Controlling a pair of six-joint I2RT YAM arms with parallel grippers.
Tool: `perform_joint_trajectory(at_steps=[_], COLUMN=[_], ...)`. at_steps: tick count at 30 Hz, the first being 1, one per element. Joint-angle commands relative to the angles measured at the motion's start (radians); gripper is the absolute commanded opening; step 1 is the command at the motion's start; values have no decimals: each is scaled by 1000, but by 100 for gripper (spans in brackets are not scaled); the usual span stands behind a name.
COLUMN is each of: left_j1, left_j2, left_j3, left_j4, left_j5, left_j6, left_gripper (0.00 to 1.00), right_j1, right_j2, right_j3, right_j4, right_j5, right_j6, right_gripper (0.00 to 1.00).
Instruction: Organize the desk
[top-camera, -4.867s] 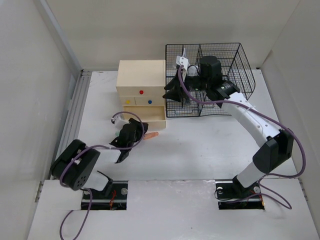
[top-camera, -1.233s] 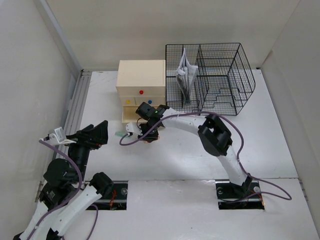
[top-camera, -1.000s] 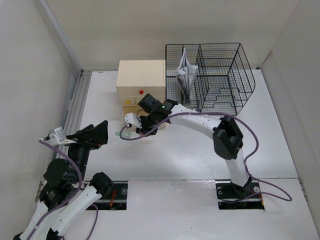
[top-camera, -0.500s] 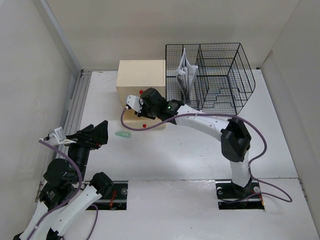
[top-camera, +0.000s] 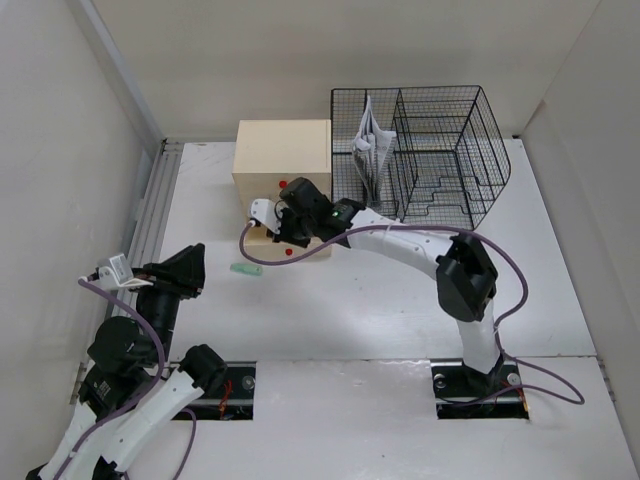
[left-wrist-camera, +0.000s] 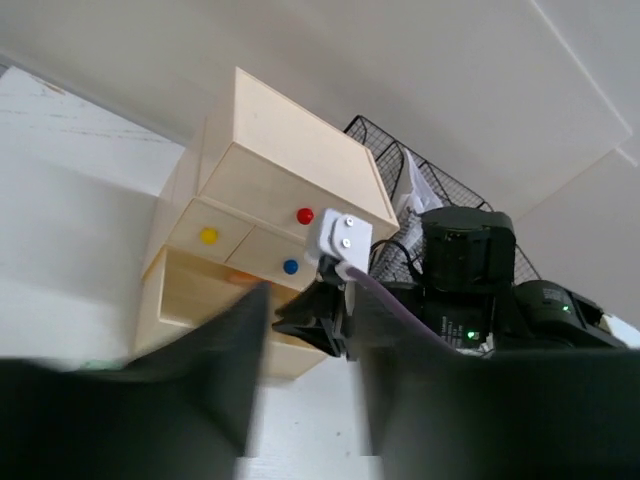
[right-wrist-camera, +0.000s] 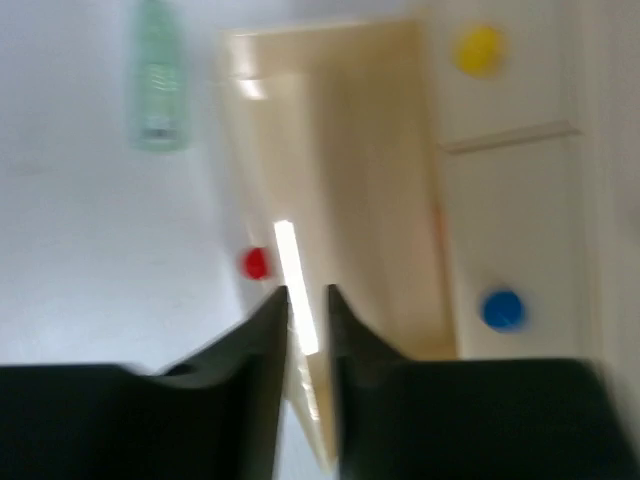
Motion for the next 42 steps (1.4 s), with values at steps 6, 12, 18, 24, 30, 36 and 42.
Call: perform_joint_trajectory(at_steps=[6, 12, 18, 24, 30, 36, 42], left_j1=[4, 13, 13, 13, 13, 13, 13], left_j2=[-38, -73, -118, -127, -127, -127, -127], left_j3=[-10, -21, -31, -40, -40, -40, -40], left_j4=[50, 73, 95, 104, 104, 104, 104], left_j5=[-18, -8, 2, 20, 20, 20, 20], left_j6=[10, 19, 19, 28, 28, 28, 28], left_gripper=[25, 65, 70, 71, 71, 71, 71], right_j1=[12, 44, 64, 83, 104, 159, 185], right_j2=[180, 253, 319, 353, 376, 366, 380], right_j3=[353, 418, 446, 443, 452, 365, 367], right_j4=[-380, -253, -205, -156, -133, -70, -38], right_j5=[-704, -544, -376, -259, -240, -149, 11], right_j6=[-94, 48, 116, 185, 220, 243, 313], right_gripper=[12, 31, 37, 43, 45, 45, 45])
